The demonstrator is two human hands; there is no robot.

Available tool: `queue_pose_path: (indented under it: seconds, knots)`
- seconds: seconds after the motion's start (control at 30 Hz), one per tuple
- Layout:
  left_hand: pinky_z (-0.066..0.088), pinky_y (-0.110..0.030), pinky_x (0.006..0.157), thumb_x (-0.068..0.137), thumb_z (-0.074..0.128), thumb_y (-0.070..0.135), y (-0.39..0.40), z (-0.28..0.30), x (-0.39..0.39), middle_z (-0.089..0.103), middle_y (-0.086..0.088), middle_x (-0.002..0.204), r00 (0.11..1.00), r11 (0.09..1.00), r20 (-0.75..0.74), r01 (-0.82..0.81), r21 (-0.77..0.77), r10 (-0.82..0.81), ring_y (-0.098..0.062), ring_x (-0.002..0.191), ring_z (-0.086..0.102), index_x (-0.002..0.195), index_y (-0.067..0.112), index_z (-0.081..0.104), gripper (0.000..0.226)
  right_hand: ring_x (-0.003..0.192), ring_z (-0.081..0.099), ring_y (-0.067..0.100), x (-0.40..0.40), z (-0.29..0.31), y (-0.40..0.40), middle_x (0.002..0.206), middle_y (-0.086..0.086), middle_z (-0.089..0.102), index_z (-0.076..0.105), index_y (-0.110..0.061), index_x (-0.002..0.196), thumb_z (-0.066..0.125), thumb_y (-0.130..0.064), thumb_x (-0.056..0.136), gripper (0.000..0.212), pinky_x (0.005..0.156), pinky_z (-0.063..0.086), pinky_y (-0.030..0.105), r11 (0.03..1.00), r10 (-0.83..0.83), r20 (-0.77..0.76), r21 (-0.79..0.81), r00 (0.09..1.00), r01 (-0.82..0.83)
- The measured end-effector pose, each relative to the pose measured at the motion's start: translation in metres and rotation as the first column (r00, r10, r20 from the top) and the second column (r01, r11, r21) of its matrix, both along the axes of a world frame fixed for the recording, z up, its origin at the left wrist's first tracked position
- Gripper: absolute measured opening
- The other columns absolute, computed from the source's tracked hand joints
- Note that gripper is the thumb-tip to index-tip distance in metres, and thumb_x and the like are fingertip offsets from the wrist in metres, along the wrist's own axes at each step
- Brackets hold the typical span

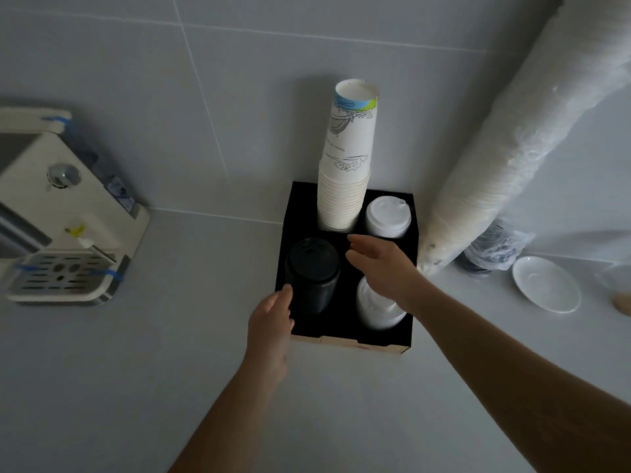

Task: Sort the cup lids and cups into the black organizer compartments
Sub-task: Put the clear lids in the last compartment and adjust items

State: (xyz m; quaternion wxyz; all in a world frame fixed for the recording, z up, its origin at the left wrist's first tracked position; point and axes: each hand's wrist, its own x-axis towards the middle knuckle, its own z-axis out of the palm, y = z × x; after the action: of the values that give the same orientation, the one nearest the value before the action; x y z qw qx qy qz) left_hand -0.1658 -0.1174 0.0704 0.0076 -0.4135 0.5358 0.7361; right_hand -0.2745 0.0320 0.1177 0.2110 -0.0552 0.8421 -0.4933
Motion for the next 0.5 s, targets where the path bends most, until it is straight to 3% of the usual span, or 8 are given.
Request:
queue_pose_path:
  seconds: [0.07, 0.17, 0.27, 0.37, 0.5]
  knots:
    - [0.040, -0.035, 0.106, 0.091, 0.057, 0.045, -0.004, 0.002, -0.006, 0.052, -0.006, 0.128, 0.999, 0.997, 0.037, 0.018, 0.078, -0.020, -0.018, 0.117, 0.051, 0.142, 0.014, 0.043, 0.061, 0.103, 0.060, 0.005, -0.006, -0.004, -0.010, 0.132, -0.004, 0.061, 0.053, -0.022, 0.139, 0.061, -0.024, 0.092, 0.048, 0.089, 0.041, 0.016, 0.998, 0.059, 0.009, 0.003, 0.998, -0.059]
    - [0.033, -0.037, 0.114, 0.085, 0.056, 0.057, -0.003, 0.004, -0.012, 0.038, -0.003, 0.152, 0.997, 0.983, 0.055, 0.044, 0.176, -0.055, -0.021, 0.140, 0.036, 0.146, 0.020, 0.037, 0.074, 0.082, 0.059, 0.001, -0.011, -0.007, -0.020, 0.128, -0.002, 0.066, 0.055, -0.024, 0.138, 0.062, -0.023, 0.091, 0.048, 0.077, 0.045, 0.017, 0.994, 0.111, 0.043, -0.019, 0.993, -0.110]
    - [0.028, -0.039, 0.116, 0.078, 0.054, 0.069, -0.002, 0.000, -0.017, 0.041, 0.001, 0.151, 0.995, 0.964, 0.042, 0.073, 0.257, -0.086, -0.022, 0.141, 0.034, 0.145, 0.026, 0.039, 0.081, 0.095, 0.066, 0.011, -0.014, -0.013, -0.025, 0.115, 0.000, 0.073, 0.064, -0.025, 0.129, 0.063, -0.021, 0.087, 0.042, 0.087, 0.049, 0.026, 0.992, 0.123, 0.040, -0.028, 0.992, -0.122]
    - [0.031, -0.038, 0.114, 0.074, 0.052, 0.076, 0.001, -0.003, -0.021, 0.050, 0.000, 0.143, 0.995, 0.947, 0.026, 0.082, 0.310, -0.094, -0.022, 0.134, 0.043, 0.142, 0.029, 0.044, 0.082, 0.110, 0.067, 0.022, -0.015, -0.019, -0.027, 0.114, 0.005, 0.074, 0.065, -0.020, 0.126, 0.063, -0.016, 0.088, 0.039, 0.103, 0.049, 0.039, 0.993, 0.082, 0.106, -0.092, 0.991, -0.073]
    - [0.029, -0.036, 0.114, 0.068, 0.051, 0.081, 0.004, -0.006, -0.024, 0.048, 0.000, 0.146, 0.997, 0.936, -0.004, 0.075, 0.344, -0.079, -0.021, 0.137, 0.040, 0.144, 0.032, 0.040, 0.091, 0.108, 0.068, 0.028, -0.016, -0.020, -0.026, 0.116, 0.010, 0.072, 0.063, -0.017, 0.127, 0.062, -0.012, 0.091, 0.036, 0.099, 0.051, 0.044, 0.989, 0.058, 0.187, -0.142, 0.981, -0.031]
